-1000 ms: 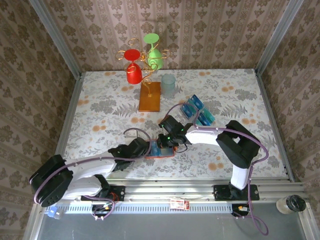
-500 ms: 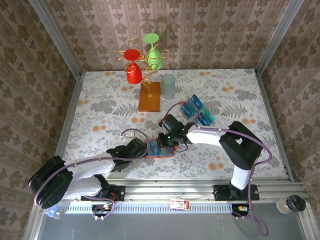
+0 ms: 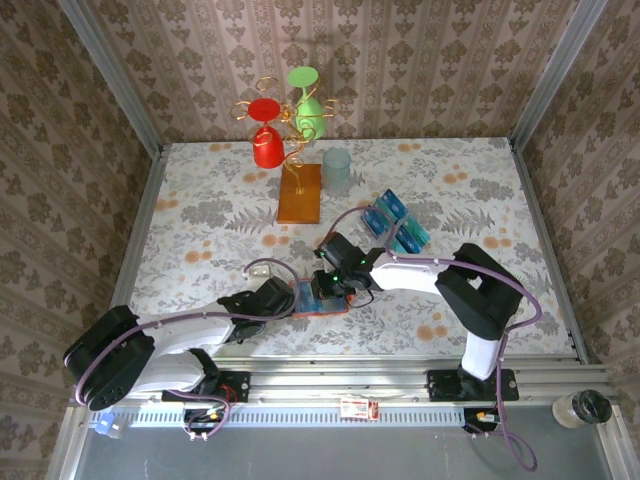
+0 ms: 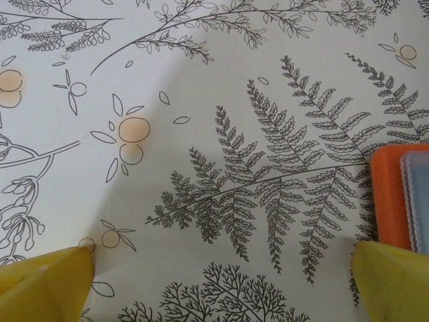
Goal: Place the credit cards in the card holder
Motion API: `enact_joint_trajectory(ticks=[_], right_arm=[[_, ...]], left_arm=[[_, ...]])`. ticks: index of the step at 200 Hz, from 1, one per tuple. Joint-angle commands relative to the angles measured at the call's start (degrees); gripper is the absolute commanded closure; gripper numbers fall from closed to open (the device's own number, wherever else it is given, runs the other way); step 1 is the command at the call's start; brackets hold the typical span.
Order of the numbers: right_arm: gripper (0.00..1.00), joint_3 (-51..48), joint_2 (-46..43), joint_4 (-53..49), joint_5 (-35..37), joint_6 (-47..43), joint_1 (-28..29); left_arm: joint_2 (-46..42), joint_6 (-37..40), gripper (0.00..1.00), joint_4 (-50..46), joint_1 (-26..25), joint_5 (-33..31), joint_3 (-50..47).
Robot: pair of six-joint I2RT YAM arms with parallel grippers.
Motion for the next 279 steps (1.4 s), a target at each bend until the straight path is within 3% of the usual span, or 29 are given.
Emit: enact_joint_trajectory(ticks=[1, 90, 142, 194, 279], right_arm=[[0.91, 1.53, 2.06, -0.91, 0.51, 0.26, 0.82], [0.92, 5.09, 4.21, -0.58, -0.80, 1.38, 2.31], [0.92, 4.01, -0.54, -4.09, 3.50, -0.91, 1.66], [0.93, 3.60, 0.43, -6.29, 6.49, -2.62, 1.53], [0.94, 5.66, 5.02, -5.06, 2.55, -2.72, 1.72]], left_arm=[[1.08, -0.06, 0.00, 0.74, 0.67, 0.37, -0.78], [1.45, 0.14, 0.00, 1.44, 0.61, 0.75, -0.95], [1.26, 0.18, 0.00, 1.61, 0.66, 0.71, -0.97], [1.26, 0.35, 0.00, 1.82, 0.62, 0.77, -0.96], [1.47, 0.36, 0.00, 1.96, 0.61, 0.81, -0.95]])
